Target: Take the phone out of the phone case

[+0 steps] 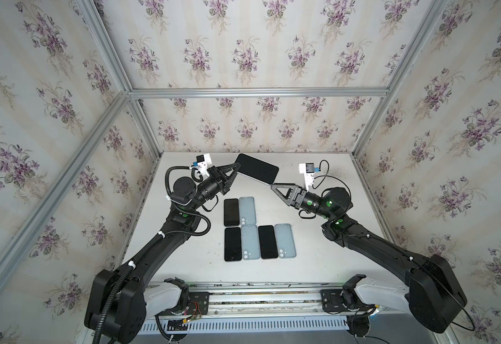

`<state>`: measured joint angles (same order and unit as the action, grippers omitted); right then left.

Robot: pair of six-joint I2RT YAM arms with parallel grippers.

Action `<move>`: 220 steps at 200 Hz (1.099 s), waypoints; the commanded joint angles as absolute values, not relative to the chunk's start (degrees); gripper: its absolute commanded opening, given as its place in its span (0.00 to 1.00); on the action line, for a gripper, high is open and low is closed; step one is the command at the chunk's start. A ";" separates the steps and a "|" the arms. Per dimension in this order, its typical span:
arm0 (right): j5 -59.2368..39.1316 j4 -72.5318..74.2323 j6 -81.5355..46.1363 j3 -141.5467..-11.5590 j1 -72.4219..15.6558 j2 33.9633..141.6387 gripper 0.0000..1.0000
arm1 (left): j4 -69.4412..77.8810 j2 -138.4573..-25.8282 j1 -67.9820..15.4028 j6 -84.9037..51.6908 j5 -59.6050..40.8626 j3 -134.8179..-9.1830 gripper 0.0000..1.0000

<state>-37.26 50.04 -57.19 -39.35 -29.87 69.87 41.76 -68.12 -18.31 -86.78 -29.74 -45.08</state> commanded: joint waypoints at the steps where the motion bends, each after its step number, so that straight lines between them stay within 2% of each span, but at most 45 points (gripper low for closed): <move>1: -37.13 55.52 -58.62 -40.68 -29.97 70.59 0.54 | 46.05 -67.76 -18.50 -88.16 -29.31 -44.88 0.00; 40: -37.40 58.60 -60.63 -40.94 -29.93 72.14 0.43 | 46.16 -67.35 -18.81 -87.65 -28.69 -44.58 0.00; 115: -38.57 61.26 -62.05 -40.58 -32.70 73.83 0.12 | 45.99 -66.89 -19.07 -86.88 -27.48 -44.45 0.00; 187: -40.65 64.79 -60.31 -39.05 -32.63 74.76 0.01 | 45.44 -66.71 -19.25 -86.72 -28.29 -45.11 0.00; 220: -47.05 59.94 -47.92 -38.05 -32.34 74.77 0.00 | 44.10 -66.80 -19.25 -87.72 -31.46 -46.45 0.00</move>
